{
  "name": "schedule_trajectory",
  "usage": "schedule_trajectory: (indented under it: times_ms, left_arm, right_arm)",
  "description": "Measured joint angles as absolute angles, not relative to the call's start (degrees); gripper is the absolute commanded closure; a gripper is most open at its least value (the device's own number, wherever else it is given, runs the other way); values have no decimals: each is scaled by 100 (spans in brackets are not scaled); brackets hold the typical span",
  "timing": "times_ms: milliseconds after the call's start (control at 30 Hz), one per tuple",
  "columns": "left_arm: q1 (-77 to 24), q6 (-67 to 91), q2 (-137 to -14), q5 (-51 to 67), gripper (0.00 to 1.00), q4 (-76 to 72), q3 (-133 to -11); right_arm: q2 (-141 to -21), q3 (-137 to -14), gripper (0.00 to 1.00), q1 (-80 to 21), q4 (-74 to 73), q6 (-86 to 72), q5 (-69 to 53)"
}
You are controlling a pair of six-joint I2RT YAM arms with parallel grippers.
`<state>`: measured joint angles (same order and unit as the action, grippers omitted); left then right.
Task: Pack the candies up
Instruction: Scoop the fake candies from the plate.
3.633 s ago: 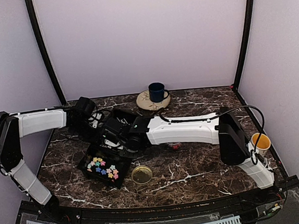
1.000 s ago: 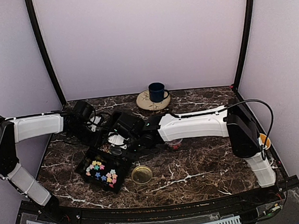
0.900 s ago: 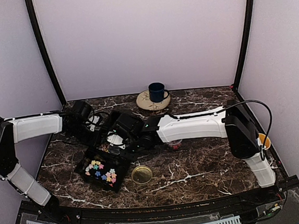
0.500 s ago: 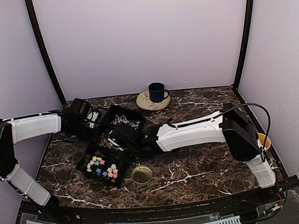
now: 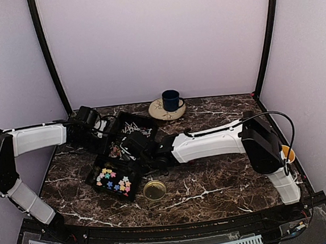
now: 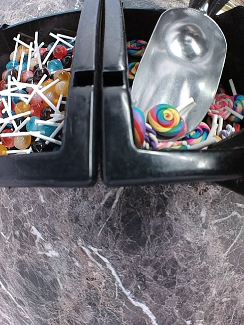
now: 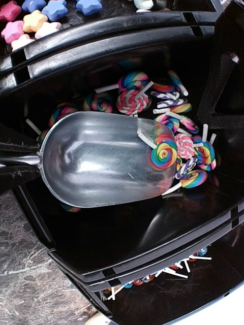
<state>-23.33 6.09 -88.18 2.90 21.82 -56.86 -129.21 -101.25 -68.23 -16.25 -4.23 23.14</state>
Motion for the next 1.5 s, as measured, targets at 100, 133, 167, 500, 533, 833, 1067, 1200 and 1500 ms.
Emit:
schedule_trajectory:
  times_ms: [100, 133, 167, 500, 533, 833, 1067, 1200, 1500]
  left_arm:
    - [-2318, 646, -8818, 263, 100, 2233, -5686]
    - [-2314, 648, -8816, 257, 100, 2252, -5686]
    - [-2314, 648, -8816, 255, 100, 2270, -5686]
    - [-2438, 454, -8816, 397, 100, 2429, -5686]
    - [-2438, 451, -8816, 362, 100, 2427, -5697]
    - [-2536, 449, -8816, 362, 100, 2414, -5699]
    - [-2523, 469, -8827, 336, 100, 2530, -5697]
    - [-2502, 475, -8827, 316, 100, 2565, -5697]
    - [-2462, 478, -8827, 360, 100, 2545, -5671]
  right_arm:
    - [-12921, -10213, 100, -6764, -1726, -242, 2058]
    - [-12897, -10206, 100, -6742, -1734, -115, 1959]
    - [-12862, -10138, 100, -6722, -1691, 34, 1863]
    - [-12499, -10092, 100, -6508, -2314, 947, 1291]
    - [-12606, -10466, 100, -6504, -2705, 967, 1306]
    - [-12750, -11649, 100, -6497, -4372, 998, 1332]
    - [-12707, -11161, 100, -6508, -4198, 930, 1273]
    - [-12685, -11093, 100, -6521, -4252, 899, 1240]
    - [-13531, -12575, 100, -6543, -5017, 672, 1310]
